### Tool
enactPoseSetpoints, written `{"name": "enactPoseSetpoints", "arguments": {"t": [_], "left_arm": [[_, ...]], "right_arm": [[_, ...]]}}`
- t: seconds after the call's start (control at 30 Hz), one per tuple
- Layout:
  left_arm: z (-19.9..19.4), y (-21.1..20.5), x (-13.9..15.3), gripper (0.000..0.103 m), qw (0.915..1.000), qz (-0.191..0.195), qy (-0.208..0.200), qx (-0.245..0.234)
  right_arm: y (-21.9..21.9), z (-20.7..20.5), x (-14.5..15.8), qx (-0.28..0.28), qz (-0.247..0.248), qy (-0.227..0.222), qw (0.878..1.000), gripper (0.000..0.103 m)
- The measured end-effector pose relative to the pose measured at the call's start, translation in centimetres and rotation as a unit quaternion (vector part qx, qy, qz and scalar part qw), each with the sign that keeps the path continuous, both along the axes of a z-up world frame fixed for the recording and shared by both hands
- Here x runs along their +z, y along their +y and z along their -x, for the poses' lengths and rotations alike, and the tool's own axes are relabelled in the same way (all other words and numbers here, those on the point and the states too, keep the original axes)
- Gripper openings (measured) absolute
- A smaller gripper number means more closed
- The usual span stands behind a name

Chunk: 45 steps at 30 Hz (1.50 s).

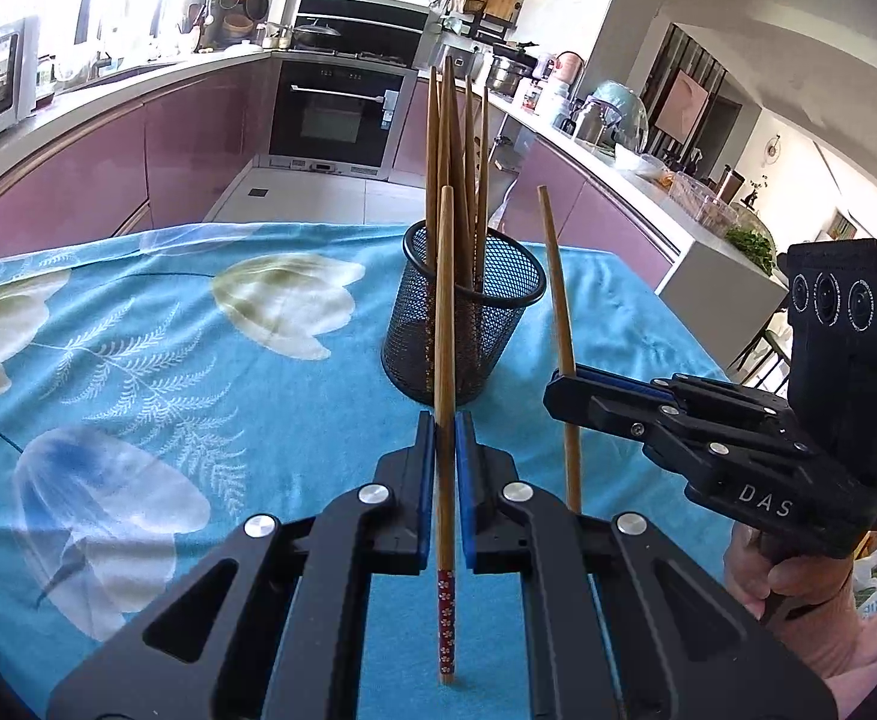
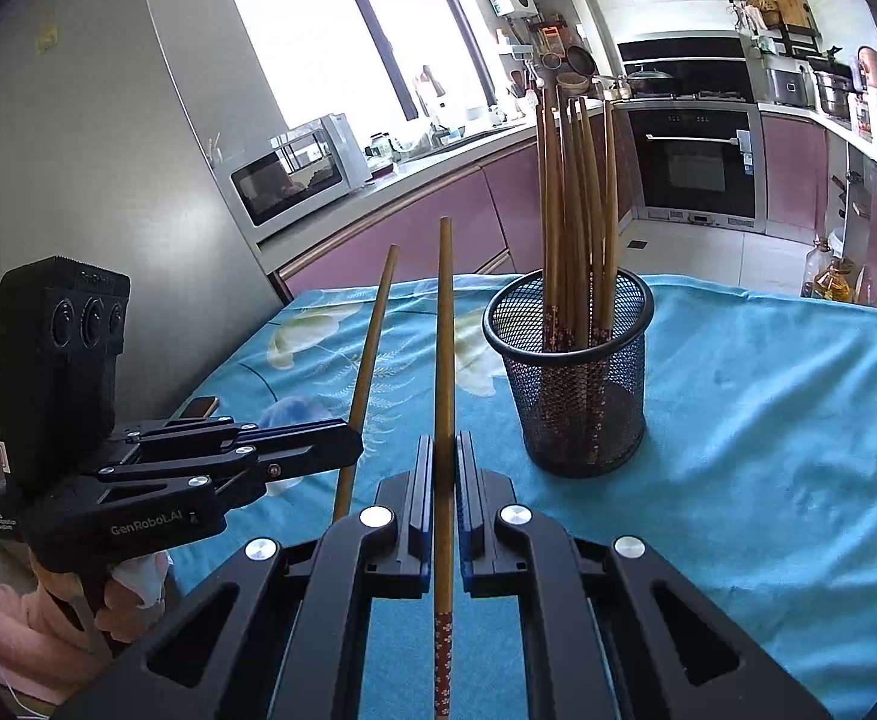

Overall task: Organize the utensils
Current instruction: 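Lift both chopsticks upright and carry them over the mesh cup, then lower the chopsticks into the mesh cup and open both tools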

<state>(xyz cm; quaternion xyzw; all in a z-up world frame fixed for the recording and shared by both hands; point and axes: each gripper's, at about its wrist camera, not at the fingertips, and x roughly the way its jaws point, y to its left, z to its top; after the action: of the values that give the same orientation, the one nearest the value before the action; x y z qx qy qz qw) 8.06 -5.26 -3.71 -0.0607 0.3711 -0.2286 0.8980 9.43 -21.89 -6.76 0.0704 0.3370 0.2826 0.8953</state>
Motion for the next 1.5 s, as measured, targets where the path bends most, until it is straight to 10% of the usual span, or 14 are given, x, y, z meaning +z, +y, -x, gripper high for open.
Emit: {"name": "enactPoseSetpoints", "arguments": {"t": [1.5], "left_arm": [[-0.4, -0.1, 5.4, 0.008, 0.9973, 0.018, -0.071, -0.001]], "right_arm": [[-2.2, -1.0, 6.2, -0.025, -0.005, -0.087, 0.996, 0.006]]}}
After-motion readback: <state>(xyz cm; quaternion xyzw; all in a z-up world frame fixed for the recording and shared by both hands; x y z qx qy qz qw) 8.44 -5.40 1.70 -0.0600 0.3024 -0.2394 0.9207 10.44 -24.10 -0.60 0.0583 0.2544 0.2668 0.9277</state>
